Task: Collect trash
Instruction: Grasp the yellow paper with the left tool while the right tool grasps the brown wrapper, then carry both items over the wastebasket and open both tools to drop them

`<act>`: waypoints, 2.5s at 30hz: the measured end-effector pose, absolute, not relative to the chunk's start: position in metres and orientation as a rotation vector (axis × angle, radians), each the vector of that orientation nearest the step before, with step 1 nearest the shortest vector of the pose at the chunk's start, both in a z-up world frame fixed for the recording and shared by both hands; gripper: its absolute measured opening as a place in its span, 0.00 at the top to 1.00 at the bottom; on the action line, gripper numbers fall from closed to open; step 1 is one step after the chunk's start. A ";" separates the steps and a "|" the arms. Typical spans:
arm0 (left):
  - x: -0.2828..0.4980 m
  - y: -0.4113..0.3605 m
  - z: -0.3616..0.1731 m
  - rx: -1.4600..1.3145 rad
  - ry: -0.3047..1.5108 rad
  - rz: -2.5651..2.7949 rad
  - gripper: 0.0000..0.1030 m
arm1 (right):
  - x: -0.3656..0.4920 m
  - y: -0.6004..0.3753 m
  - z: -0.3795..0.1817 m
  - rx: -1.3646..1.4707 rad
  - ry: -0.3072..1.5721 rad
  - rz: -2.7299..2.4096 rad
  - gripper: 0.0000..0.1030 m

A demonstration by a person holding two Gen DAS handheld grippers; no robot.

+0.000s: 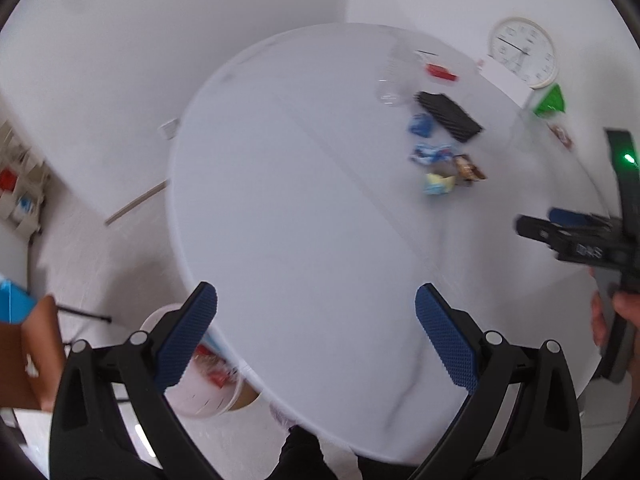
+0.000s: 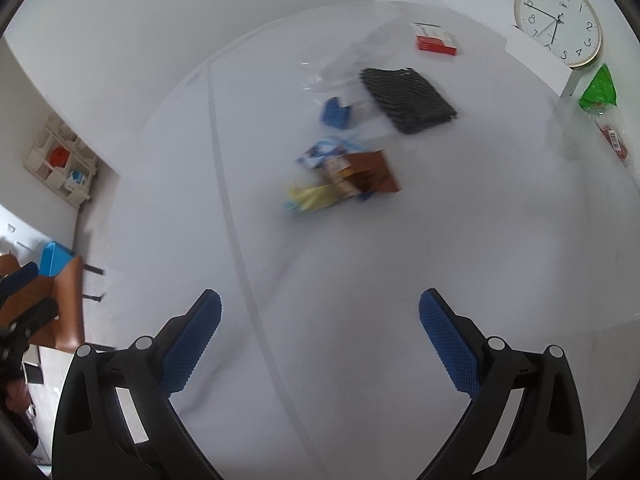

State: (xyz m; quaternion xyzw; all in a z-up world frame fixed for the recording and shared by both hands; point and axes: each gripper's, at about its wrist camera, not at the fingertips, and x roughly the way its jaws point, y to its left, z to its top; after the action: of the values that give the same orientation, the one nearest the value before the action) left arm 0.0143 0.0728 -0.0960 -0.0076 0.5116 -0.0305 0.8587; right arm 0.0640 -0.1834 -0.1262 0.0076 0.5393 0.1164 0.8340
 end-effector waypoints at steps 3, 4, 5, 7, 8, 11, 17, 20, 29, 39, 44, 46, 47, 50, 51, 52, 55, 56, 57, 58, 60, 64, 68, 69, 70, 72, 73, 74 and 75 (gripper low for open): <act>0.034 0.047 -0.101 -0.021 1.079 -0.101 0.08 | 0.090 -0.196 -0.139 0.004 1.148 0.254 0.04; 0.039 0.041 -0.103 -0.029 1.080 -0.109 0.08 | 0.101 -0.199 -0.144 -0.002 1.150 0.258 0.04; 0.048 0.032 -0.106 -0.040 1.080 -0.124 0.08 | 0.108 -0.202 -0.147 -0.006 1.151 0.264 0.05; 0.064 0.019 -0.113 -0.041 1.086 -0.125 0.08 | 0.129 -0.207 -0.157 -0.017 1.153 0.277 0.07; 0.069 0.012 -0.116 -0.038 1.086 -0.126 0.08 | 0.139 -0.209 -0.161 -0.021 1.158 0.290 0.09; 0.089 -0.009 -0.127 -0.014 1.097 -0.141 0.08 | 0.162 -0.211 -0.173 -0.035 1.174 0.324 0.14; 0.121 -0.047 -0.149 0.026 1.120 -0.174 0.10 | 0.190 -0.207 -0.195 -0.040 1.219 0.406 0.21; 0.135 -0.058 -0.160 0.028 1.140 -0.177 0.14 | 0.198 -0.208 -0.205 -0.010 1.252 0.453 0.31; 0.165 -0.074 -0.188 0.048 1.183 -0.179 0.33 | 0.196 -0.222 -0.206 0.032 1.262 0.490 0.45; 0.183 -0.081 -0.214 -0.009 1.243 -0.182 0.63 | 0.194 -0.245 -0.209 0.100 1.265 0.465 0.45; 0.179 -0.081 -0.210 -0.024 1.234 -0.186 0.70 | 0.192 -0.252 -0.214 0.107 1.266 0.457 0.45; 0.176 -0.080 -0.207 -0.028 1.227 -0.190 0.71 | 0.191 -0.252 -0.212 0.103 1.262 0.457 0.45; 0.174 -0.078 -0.205 -0.031 1.222 -0.193 0.71 | 0.191 -0.252 -0.210 0.099 1.258 0.457 0.45; 0.169 -0.072 -0.197 -0.045 1.208 -0.196 0.71 | 0.188 -0.248 -0.203 0.090 1.246 0.455 0.46; 0.164 -0.067 -0.192 -0.055 1.197 -0.197 0.71 | 0.187 -0.248 -0.201 0.088 1.243 0.456 0.46; 0.160 -0.063 -0.187 -0.062 1.186 -0.198 0.71 | 0.185 -0.245 -0.196 0.083 1.236 0.457 0.46; 0.141 -0.044 -0.169 -0.084 1.154 -0.191 0.71 | 0.174 -0.237 -0.180 0.071 1.214 0.464 0.46; 0.134 -0.036 -0.163 -0.096 1.143 -0.186 0.71 | 0.169 -0.232 -0.175 0.069 1.208 0.470 0.46; 0.120 -0.023 -0.154 -0.105 1.133 -0.174 0.71 | 0.162 -0.224 -0.168 0.064 1.200 0.479 0.46; 0.114 -0.016 -0.150 -0.108 1.127 -0.165 0.71 | 0.156 -0.218 -0.164 0.061 1.196 0.488 0.46; 0.089 0.008 -0.140 -0.110 1.116 -0.132 0.71 | 0.140 -0.198 -0.154 0.048 1.185 0.516 0.46; 0.041 0.063 -0.128 -0.099 1.119 -0.028 0.71 | 0.107 -0.153 -0.140 0.030 1.178 0.587 0.46; -0.009 0.130 -0.123 -0.119 1.130 0.097 0.71 | 0.075 -0.095 -0.135 0.020 1.185 0.673 0.46; -0.019 0.147 -0.124 -0.135 1.134 0.121 0.71 | 0.067 -0.081 -0.134 0.015 1.186 0.691 0.46; -0.027 0.162 -0.126 -0.149 1.140 0.144 0.71 | 0.059 -0.062 -0.132 0.004 1.189 0.713 0.46; -0.039 0.188 -0.134 -0.170 1.155 0.182 0.71 | 0.046 -0.036 -0.129 -0.009 1.192 0.740 0.46; -0.045 0.201 -0.139 -0.172 1.162 0.199 0.71 | 0.038 -0.019 -0.127 -0.016 1.194 0.761 0.46; -0.049 0.213 -0.143 -0.177 1.169 0.211 0.70 | 0.034 -0.007 -0.125 -0.021 1.196 0.775 0.46; -0.054 0.229 -0.153 -0.194 1.183 0.222 0.70 | 0.028 0.010 -0.123 -0.032 1.198 0.794 0.46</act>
State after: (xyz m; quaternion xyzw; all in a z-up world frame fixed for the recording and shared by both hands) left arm -0.0536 0.2291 -0.1530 -0.0913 0.5556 0.1044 0.8198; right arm 0.0280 0.0098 -0.1229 -0.0149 0.5487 0.3637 0.7526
